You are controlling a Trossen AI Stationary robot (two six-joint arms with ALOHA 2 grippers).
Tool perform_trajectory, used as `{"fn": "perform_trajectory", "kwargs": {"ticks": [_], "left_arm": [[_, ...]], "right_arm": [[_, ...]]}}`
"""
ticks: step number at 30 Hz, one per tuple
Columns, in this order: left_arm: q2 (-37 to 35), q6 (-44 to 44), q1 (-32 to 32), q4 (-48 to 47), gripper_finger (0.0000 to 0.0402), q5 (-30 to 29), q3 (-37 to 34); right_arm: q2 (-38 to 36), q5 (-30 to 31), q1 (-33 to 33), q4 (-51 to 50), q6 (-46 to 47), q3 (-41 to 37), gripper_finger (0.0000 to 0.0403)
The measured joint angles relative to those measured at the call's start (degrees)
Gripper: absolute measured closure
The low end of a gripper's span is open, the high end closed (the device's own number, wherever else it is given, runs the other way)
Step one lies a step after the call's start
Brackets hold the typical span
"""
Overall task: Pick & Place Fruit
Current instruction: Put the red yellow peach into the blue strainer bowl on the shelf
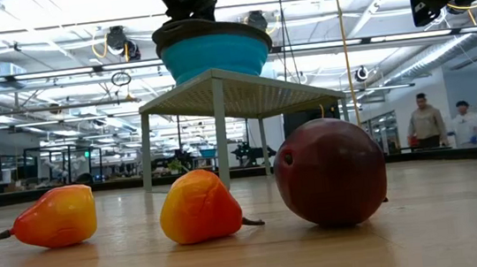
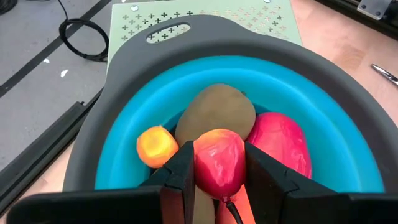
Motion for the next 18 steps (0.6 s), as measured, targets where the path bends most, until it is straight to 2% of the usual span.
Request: {"fn": "perform_trajectory", "kwargs": {"ticks": [18], "left_arm": [[1.80, -0.05, 0.37, 1.31, 0.0300, 0.47, -0.04]], "right_arm": [[0.00, -0.01, 0.00, -0.42, 0.22, 0.00, 0.0403]]}}
